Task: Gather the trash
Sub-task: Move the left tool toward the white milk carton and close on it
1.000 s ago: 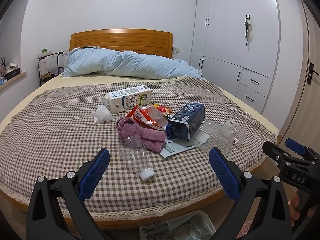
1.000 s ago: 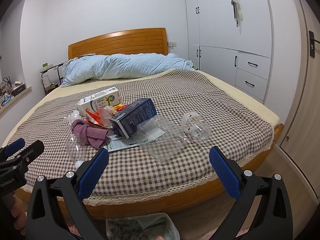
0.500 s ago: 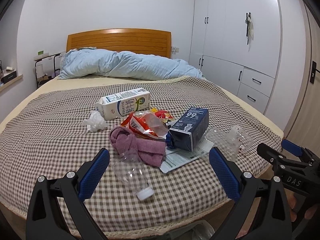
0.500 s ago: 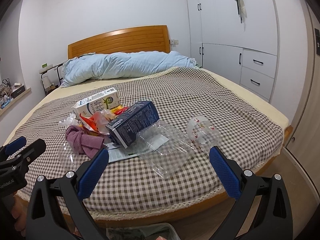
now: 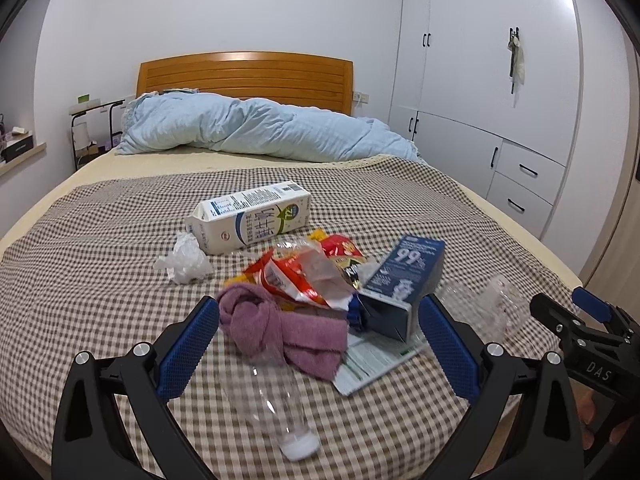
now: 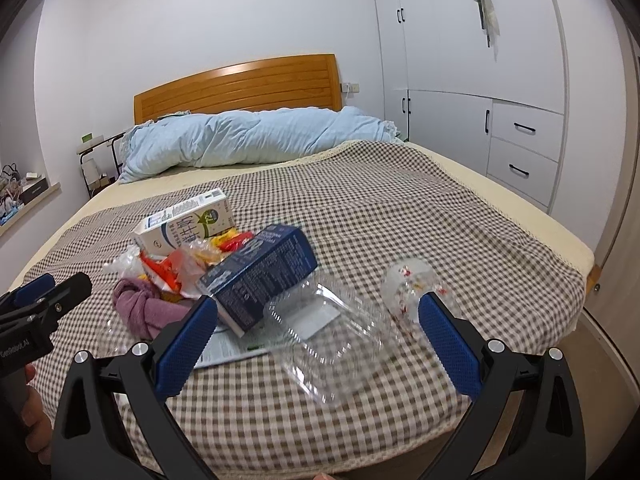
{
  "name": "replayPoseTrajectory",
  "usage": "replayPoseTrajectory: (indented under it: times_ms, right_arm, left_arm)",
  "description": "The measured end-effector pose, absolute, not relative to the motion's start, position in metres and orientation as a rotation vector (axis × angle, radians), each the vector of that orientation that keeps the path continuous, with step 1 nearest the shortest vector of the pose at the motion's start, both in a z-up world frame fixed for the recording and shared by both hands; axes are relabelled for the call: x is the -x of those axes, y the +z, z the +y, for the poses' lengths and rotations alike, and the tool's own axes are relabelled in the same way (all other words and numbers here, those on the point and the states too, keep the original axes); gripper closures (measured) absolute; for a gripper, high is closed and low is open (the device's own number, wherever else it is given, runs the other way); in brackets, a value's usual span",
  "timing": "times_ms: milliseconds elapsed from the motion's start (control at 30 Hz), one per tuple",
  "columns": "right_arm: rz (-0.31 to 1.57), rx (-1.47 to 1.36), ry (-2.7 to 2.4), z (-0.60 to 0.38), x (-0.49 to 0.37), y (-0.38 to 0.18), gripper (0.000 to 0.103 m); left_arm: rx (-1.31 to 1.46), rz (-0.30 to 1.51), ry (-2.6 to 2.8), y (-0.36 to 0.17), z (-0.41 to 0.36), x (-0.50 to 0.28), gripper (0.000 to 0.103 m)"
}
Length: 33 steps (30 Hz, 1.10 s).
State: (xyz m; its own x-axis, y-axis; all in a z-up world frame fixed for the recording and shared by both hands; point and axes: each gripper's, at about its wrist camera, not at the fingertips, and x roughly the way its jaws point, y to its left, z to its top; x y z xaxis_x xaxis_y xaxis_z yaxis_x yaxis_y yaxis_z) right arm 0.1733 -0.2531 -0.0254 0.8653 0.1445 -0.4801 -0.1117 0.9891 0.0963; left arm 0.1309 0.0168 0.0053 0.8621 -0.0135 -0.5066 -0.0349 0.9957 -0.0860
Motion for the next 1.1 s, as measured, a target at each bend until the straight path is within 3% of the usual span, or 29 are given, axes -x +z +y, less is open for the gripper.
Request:
replayPoseTrajectory:
  times_ms: [667,1100]
  right_arm:
    - [0.521,-0.157,0.189,-0.260,-0.252,-0.026,0.006]
    - [0.509,-0.182,0.113,-0.281,-0.290,-0.034,0.006]
  left_arm:
    - [0.047,0.499,-0.024,0.021,0.035,-0.213,0.006]
    - [-0.041,0.643,-0.086,0.016,0.054,-0.288,0.006]
